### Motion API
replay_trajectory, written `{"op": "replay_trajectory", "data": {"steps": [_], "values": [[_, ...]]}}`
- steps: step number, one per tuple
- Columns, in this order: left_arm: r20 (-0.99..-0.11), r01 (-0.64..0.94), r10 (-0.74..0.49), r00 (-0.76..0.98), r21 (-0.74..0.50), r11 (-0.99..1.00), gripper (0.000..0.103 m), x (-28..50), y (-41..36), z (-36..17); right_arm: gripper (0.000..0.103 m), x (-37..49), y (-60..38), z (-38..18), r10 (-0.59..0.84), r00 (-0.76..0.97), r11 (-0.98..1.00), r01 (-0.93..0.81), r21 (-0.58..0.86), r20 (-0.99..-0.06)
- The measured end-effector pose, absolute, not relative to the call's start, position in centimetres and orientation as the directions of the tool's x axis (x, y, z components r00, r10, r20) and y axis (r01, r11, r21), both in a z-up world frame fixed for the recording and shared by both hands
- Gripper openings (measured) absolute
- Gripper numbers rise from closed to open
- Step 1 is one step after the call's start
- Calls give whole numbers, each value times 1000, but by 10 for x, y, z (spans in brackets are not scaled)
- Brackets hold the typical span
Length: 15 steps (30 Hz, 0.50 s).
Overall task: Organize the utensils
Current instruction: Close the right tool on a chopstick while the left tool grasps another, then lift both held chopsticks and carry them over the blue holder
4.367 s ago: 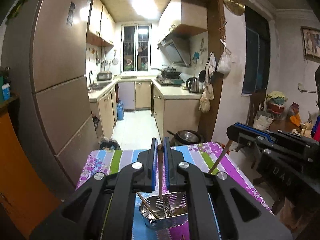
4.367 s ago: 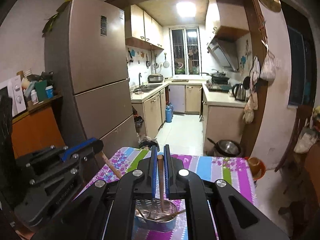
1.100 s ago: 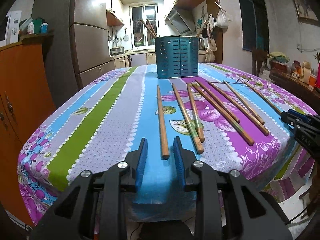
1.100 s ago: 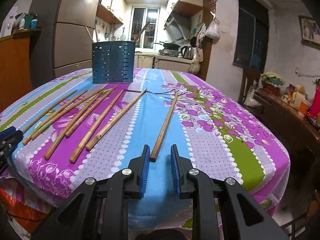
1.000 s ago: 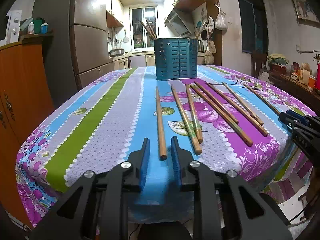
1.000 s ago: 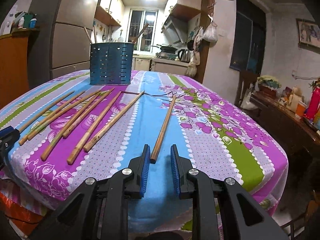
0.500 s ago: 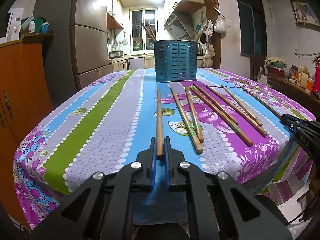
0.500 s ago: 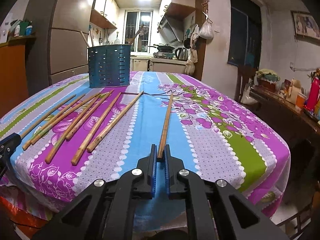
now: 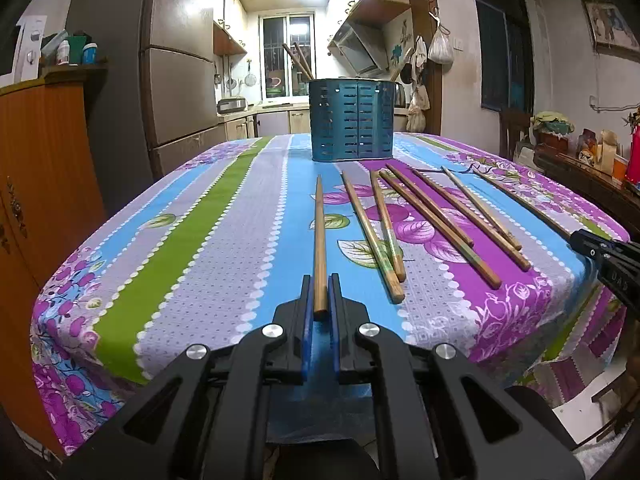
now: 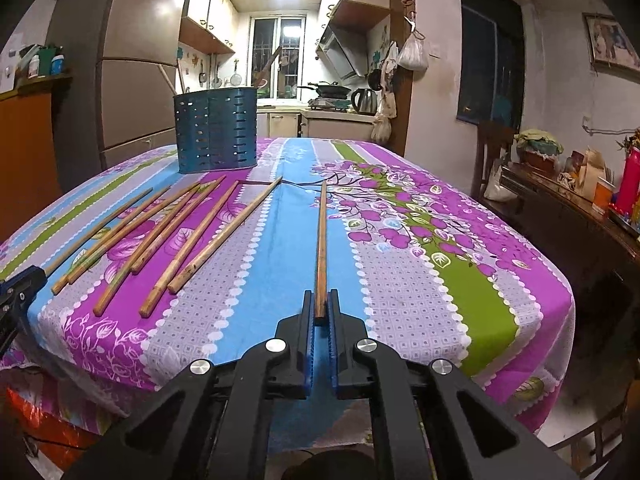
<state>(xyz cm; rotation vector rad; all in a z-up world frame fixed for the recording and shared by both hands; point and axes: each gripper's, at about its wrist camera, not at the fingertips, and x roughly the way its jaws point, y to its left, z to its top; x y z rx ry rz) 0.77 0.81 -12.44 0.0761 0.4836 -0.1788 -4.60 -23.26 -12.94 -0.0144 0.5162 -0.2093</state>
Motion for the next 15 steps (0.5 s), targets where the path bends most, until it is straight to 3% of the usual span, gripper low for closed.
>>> {"op": "replay_trajectory", "data": {"steps": [15], "values": [[-362,223,-190,913,51,974,6,-13,19,-48,7,-75,-234,-47,-123,923,978,52,-200,-365]]}}
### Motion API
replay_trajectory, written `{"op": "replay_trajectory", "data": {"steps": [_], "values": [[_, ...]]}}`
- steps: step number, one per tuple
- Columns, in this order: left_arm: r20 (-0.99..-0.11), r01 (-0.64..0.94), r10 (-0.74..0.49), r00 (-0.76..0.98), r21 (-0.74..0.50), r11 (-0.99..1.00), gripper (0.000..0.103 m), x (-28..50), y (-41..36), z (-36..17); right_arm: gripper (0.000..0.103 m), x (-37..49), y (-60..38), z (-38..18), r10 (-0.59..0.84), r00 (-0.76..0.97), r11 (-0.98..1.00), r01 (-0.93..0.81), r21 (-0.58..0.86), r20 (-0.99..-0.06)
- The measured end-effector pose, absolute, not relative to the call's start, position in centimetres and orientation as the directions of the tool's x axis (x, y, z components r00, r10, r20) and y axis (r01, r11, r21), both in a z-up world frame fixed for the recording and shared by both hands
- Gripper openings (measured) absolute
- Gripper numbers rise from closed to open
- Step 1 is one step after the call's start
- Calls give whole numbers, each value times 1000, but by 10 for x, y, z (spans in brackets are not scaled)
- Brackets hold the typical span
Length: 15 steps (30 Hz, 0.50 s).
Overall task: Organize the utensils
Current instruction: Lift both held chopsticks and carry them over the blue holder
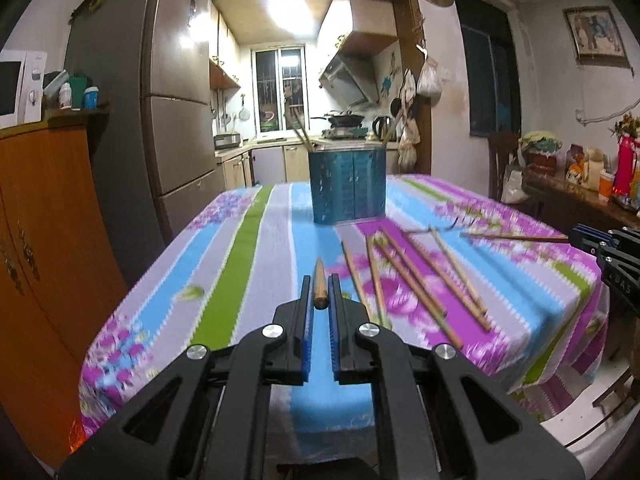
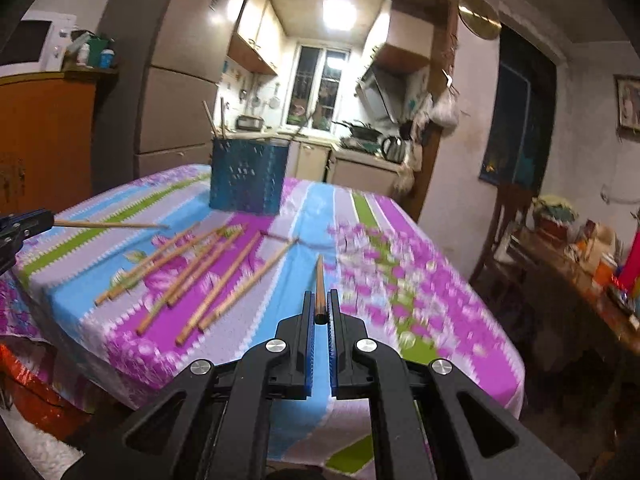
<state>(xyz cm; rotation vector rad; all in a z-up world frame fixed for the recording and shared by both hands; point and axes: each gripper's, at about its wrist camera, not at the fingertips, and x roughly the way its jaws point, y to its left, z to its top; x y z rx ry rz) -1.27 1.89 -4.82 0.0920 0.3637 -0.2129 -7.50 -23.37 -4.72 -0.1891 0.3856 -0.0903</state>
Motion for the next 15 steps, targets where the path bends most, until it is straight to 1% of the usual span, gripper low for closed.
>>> {"op": "replay_trajectory", "data": {"steps": [4,7,11,13,15], "values": [[-358,238,-220,907,6,971,6,-3,25,-18,7,-76,-230,-15,-95,949,967,15,-256,-302],[-360,249,-240,901,-22,968,6,9,29,3,7,-69,-230,4,-64,957,956,-22,-293,-282],[-393,260,-270,879,-78,962,6,36,34,27,7,-48,-232,23,-9,952,949,-88,-301,-305],[-419,267,-290,860,-113,957,6,52,37,36,7,-35,-237,34,19,946,952,-117,-283,-325],[-435,267,-292,852,-119,956,6,64,36,44,7,-23,-241,43,39,940,956,-133,-260,-338]]}}
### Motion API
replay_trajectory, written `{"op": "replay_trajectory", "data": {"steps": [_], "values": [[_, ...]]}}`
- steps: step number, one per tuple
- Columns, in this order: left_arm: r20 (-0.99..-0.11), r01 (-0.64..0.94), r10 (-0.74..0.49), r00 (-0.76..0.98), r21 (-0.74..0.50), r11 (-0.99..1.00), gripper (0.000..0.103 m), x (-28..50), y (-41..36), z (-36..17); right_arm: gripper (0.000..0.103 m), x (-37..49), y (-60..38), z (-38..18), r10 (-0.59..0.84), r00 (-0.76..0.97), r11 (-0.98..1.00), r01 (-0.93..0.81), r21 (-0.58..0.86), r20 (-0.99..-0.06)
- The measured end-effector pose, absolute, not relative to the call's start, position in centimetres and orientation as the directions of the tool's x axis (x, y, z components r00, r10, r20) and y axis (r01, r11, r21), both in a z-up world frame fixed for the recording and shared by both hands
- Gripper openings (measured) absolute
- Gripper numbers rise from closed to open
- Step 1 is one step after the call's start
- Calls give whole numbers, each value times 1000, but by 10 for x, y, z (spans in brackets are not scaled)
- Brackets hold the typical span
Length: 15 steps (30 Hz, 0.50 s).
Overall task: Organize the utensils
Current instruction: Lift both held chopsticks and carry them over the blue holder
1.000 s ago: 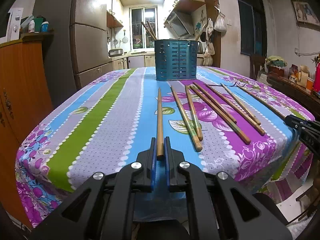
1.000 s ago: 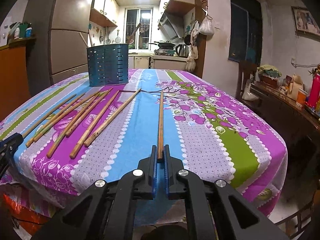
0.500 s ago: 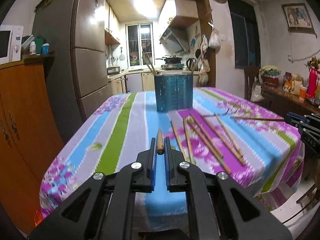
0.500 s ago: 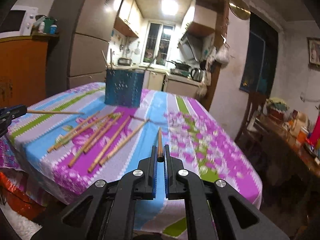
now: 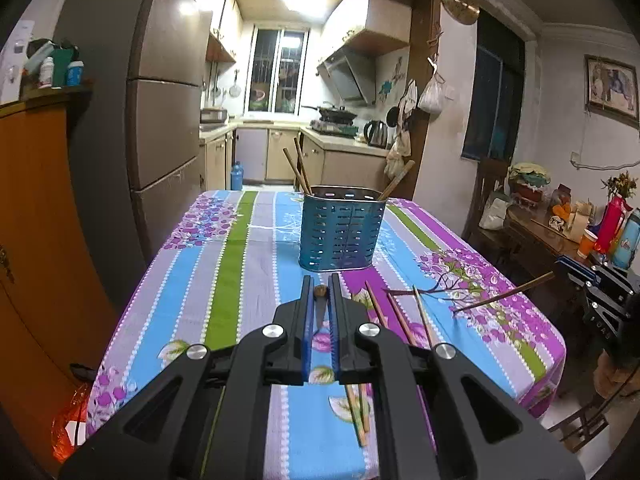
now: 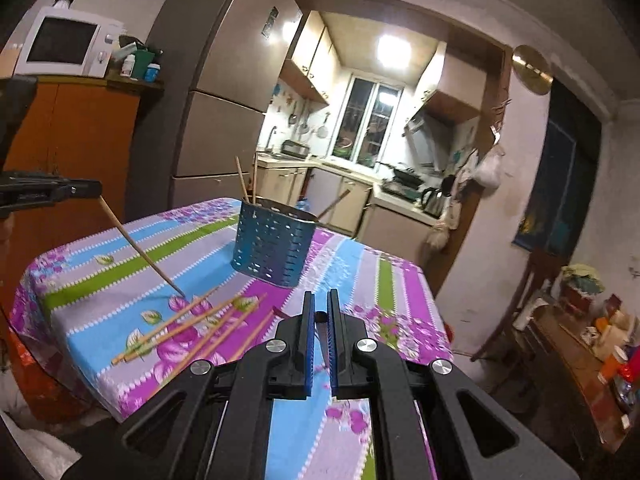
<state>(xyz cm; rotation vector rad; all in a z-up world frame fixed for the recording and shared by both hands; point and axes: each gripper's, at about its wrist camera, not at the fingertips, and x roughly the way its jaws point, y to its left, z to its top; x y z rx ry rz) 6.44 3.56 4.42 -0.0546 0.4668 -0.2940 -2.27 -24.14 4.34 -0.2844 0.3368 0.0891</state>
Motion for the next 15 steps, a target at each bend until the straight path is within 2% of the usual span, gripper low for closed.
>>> {"op": "replay_trajectory", "data": {"steps": [6,15], "values": [[-480,273,-289,829,-104,956,6,92,26,62,7,8,-250,67,92,925,965,-174,-197,-368],[-484,288,-279,829,-57,956,6,107,10,83,7,37,-250,89,154,904,965,-224,-134,-399]]}}
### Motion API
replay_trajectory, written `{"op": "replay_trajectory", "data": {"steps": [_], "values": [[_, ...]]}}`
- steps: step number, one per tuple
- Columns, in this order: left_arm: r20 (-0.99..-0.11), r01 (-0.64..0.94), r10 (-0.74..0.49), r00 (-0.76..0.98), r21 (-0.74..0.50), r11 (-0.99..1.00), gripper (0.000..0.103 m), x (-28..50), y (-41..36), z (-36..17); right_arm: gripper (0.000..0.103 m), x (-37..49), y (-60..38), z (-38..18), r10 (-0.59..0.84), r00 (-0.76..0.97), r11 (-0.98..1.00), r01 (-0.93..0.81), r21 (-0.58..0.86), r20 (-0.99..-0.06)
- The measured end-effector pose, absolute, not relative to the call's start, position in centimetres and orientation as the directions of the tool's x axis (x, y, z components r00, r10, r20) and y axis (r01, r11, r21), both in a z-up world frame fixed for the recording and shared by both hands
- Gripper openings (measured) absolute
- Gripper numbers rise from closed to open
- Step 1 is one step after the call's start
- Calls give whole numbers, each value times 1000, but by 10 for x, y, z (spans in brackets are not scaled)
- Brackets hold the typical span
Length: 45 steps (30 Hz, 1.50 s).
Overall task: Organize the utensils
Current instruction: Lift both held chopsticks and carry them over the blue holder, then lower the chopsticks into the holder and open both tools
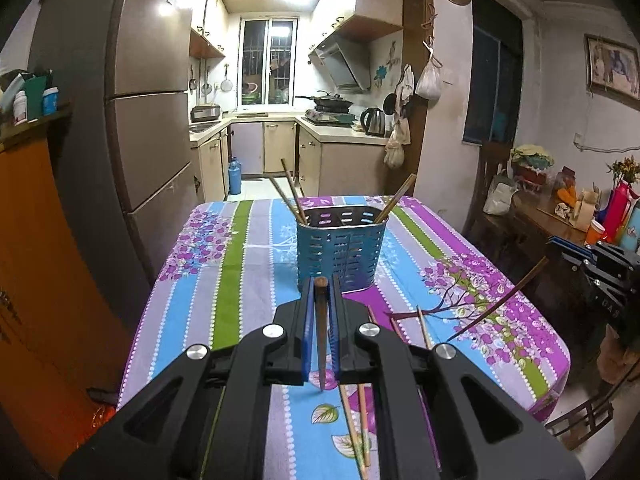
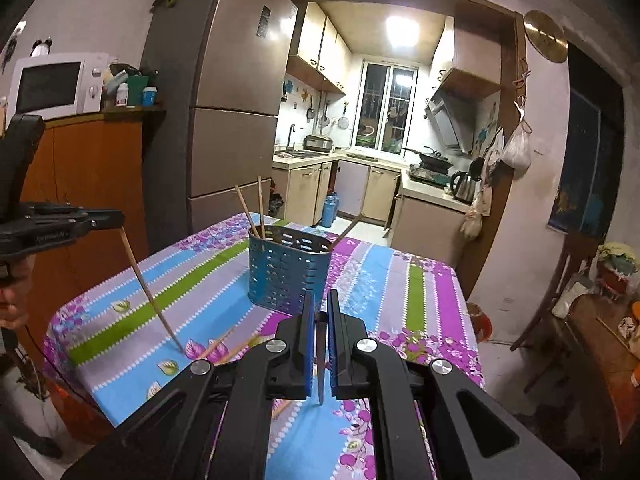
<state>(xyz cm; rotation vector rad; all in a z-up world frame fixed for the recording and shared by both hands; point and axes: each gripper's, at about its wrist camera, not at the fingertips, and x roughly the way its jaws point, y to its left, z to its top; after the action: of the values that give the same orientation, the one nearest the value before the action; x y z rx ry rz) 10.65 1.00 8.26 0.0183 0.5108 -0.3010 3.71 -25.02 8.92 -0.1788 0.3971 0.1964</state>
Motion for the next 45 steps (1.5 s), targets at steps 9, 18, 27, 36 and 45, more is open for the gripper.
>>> {"op": "replay_trajectory", "data": {"steps": [9,18,27,36,45], "values": [[-485,302,-281,828,-36,953,6,115,-1,104,7,48,-247,105,168,884,965,-237,-108,-437],[-476,315,-284,833,-15,949,6,113,-5,120,7,48,-243,127,194,873,961,-260,-91,-447],[-480,316,-281,831,-10,949,6,118,-7,130,7,54,-236,149,231,861,957,-285,-54,-453],[-481,297,-249,841,24,955,6,124,-18,130,7,69,-218,154,238,839,950,-305,-61,-489],[-413,271,-224,883,58,961,6,153,-38,176,7,104,-213,196,241,852,955,-294,-43,-465]]}}
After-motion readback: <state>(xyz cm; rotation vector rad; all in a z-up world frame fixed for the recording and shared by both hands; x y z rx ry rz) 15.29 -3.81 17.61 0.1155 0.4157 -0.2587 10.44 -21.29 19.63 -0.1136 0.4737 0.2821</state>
